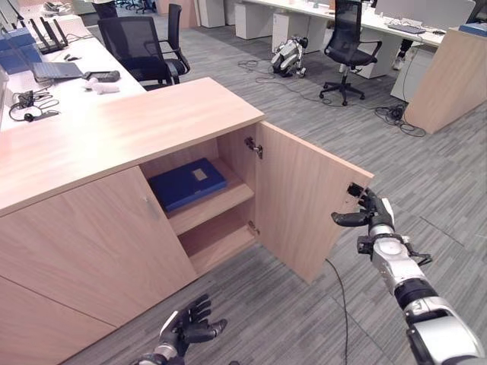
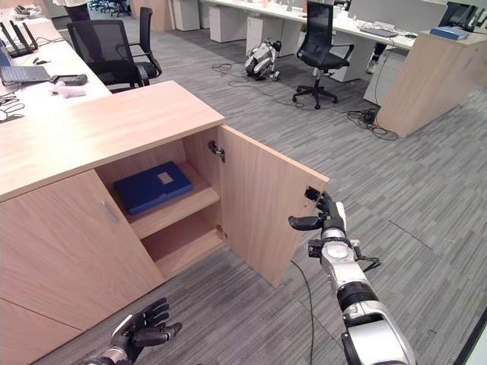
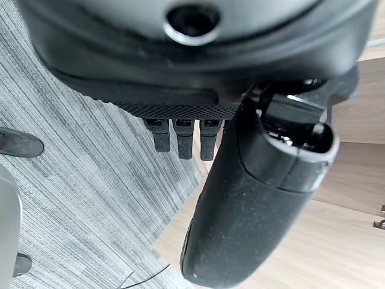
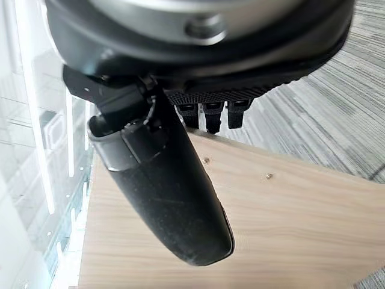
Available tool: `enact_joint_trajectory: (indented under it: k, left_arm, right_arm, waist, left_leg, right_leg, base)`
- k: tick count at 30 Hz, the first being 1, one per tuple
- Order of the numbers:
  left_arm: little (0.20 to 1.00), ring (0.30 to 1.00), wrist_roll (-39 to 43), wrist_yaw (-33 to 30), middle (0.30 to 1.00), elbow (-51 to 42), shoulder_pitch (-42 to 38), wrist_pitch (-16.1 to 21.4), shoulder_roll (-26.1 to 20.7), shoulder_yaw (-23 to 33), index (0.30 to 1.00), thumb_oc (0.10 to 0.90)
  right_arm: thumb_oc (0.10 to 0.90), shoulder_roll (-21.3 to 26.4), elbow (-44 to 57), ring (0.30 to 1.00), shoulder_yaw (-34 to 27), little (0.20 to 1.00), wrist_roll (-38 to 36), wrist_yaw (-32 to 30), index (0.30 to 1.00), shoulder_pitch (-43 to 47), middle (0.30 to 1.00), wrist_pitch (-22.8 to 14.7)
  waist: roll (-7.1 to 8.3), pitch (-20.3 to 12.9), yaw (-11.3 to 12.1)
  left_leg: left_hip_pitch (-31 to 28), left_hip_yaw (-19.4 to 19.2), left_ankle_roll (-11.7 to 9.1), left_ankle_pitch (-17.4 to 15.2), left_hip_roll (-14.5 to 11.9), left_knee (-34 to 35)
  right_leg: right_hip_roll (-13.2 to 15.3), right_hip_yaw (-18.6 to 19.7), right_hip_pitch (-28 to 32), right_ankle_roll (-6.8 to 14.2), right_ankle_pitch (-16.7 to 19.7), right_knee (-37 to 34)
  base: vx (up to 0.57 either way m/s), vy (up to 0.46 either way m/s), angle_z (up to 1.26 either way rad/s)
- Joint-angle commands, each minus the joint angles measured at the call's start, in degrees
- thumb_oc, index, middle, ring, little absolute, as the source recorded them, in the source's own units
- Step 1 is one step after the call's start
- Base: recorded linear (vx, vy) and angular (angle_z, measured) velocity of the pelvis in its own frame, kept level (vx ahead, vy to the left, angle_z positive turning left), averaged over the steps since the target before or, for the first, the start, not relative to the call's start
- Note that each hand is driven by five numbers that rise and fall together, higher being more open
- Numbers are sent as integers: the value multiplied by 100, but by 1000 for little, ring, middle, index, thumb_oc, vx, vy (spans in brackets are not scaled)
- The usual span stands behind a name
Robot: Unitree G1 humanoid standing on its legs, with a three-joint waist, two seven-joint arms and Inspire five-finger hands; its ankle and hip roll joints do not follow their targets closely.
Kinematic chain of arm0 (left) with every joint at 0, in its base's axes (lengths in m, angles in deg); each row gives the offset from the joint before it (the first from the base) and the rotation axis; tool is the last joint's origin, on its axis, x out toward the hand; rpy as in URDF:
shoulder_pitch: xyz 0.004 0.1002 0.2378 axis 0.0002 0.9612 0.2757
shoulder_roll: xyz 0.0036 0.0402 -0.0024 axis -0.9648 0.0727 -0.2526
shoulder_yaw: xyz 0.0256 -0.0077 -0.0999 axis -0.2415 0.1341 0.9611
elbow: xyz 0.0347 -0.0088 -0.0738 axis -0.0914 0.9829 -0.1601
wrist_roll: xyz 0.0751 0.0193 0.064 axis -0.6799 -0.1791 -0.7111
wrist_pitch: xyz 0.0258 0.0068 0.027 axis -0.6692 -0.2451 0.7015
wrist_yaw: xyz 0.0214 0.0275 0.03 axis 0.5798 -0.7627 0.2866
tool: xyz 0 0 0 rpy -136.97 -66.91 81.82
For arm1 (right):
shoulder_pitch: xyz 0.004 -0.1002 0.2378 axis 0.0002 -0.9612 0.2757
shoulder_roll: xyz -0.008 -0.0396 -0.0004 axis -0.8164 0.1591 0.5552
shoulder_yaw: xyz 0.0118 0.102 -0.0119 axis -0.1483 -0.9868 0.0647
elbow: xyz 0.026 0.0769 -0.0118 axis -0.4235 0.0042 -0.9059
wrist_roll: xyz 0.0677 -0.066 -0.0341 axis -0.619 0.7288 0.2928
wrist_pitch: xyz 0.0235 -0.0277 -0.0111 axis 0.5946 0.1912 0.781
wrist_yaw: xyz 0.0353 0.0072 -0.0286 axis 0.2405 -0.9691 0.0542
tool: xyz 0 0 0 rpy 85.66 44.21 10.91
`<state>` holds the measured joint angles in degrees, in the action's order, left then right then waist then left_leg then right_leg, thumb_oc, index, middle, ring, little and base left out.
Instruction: Put the empty folder in the office cabinet
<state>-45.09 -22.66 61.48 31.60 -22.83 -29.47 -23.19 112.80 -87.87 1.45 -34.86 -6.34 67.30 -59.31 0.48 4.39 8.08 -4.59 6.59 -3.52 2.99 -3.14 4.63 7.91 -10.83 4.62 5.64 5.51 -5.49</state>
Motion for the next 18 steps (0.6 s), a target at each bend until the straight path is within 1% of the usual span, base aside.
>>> enact_joint_trajectory:
  k: [1,4,6,8,9,11,15,17,18]
  left_arm:
    - [900,900,72,59,900,-488,-397,367,-287,-284,900,800]
    - [900,900,71,85,900,-530,-400,369,-311,-324,900,800]
    - [900,900,64,115,900,-614,-416,380,-411,-386,900,800]
    - [900,900,80,107,900,-611,-426,382,-413,-389,900,800]
    - [900,900,136,73,900,-573,-485,371,-405,-412,900,800]
    - [900,900,137,57,900,-556,-515,371,-397,-423,900,800]
    - [900,900,165,-47,900,-528,-568,365,-338,-387,900,800]
    - [900,900,186,-126,900,-488,-599,367,-281,-322,900,800]
    - [900,900,199,-189,900,-485,-607,358,-213,-202,900,800]
  right_arm:
    - [800,36,-251,900,260,900,-205,193,900,1292,900,-458]
    - [800,-30,-465,900,318,900,-264,241,900,1460,900,-446]
    - [800,-60,-798,900,406,900,-364,302,900,1763,900,-403]
    - [800,-64,-827,900,412,900,-392,309,900,1820,900,-406]
    - [800,-96,-760,900,480,900,-482,341,900,1933,900,-414]
    - [800,-105,-697,900,504,900,-514,346,900,1940,900,-432]
    - [800,-306,-145,900,599,900,-660,363,900,1756,900,-486]
    - [800,-452,413,900,721,900,-638,400,900,1503,900,-534]
    - [800,-514,1077,900,834,900,-480,461,900,1155,900,-567]
  waist:
    - [77,-135,250]
    - [76,-141,318]
    - [78,-135,443]
    - [80,-130,457]
    - [87,-125,514]
    - [83,-125,518]
    - [84,-114,527]
    - [77,-80,510]
    - [67,-51,510]
  left_leg:
    - [-2,-57,-70,-371,-77,37]
    - [7,-22,-81,-367,-83,36]
    - [48,51,-107,-333,-90,28]
    - [64,65,-115,-322,-91,26]
    - [118,121,-143,-282,-95,29]
    - [143,145,-158,-265,-97,27]
    - [231,297,-212,-213,-103,31]
    - [274,364,-246,-172,-105,30]
    - [338,451,-280,-123,-99,31]
  right_leg:
    - [108,-247,449,428,-703,117]
    - [98,-281,461,424,-711,108]
    - [78,-346,472,410,-724,94]
    - [71,-360,467,409,-727,90]
    - [44,-400,459,394,-745,79]
    - [37,-422,451,388,-751,74]
    - [-9,-498,436,343,-790,68]
    - [-35,-530,425,303,-805,68]
    - [-59,-593,419,275,-824,67]
  base:
    - [0,0,0]
    - [7,-7,3]
    - [29,-36,7]
    - [-2,-10,3]
    - [0,0,0]
    - [-8,-17,10]
    - [-24,-28,15]
    - [-50,-32,18]
    - [-50,-32,20]
